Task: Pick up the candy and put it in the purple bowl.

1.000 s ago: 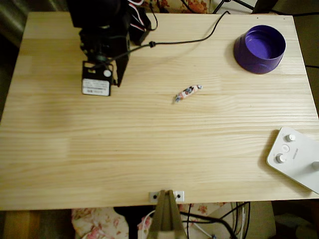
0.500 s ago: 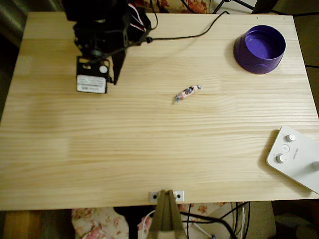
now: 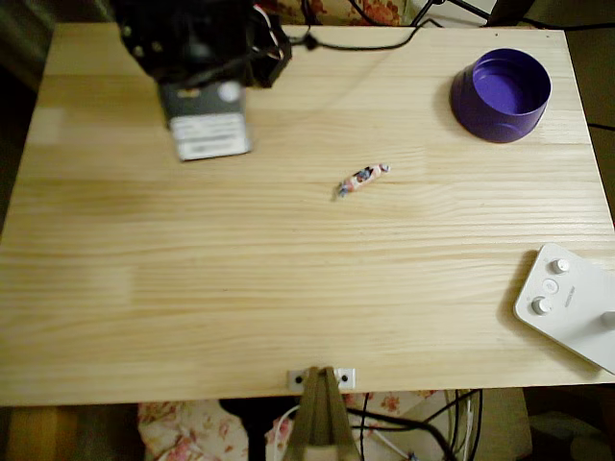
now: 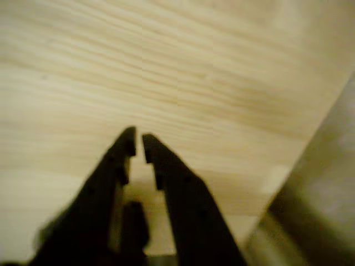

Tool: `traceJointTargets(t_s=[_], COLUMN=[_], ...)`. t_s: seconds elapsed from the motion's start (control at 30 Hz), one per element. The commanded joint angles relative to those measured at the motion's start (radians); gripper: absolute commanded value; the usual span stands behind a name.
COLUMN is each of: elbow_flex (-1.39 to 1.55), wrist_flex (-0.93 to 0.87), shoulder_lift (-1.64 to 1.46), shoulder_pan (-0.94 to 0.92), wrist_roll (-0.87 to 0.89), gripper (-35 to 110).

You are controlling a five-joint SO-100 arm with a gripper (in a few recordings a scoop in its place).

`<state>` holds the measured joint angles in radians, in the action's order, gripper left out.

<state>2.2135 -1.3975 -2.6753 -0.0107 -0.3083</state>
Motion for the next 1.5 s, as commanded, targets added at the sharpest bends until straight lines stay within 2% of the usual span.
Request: traceJointTargets(t_s=[0.0,0.33,0.87,1.47], elbow_flex=[-0.199,-0.325,-0.525,-0.514], wrist_flex=[-0.08,-0.133,-0.115,-0.066], shoulder_lift=[0.069,0.156,0.364,0.486], shoulder_pan=[0.083,0.258,0.497,0.736], wrist_roll=[-0.161,-0.337,-0.472,-0.611], gripper=[0,0,0,1])
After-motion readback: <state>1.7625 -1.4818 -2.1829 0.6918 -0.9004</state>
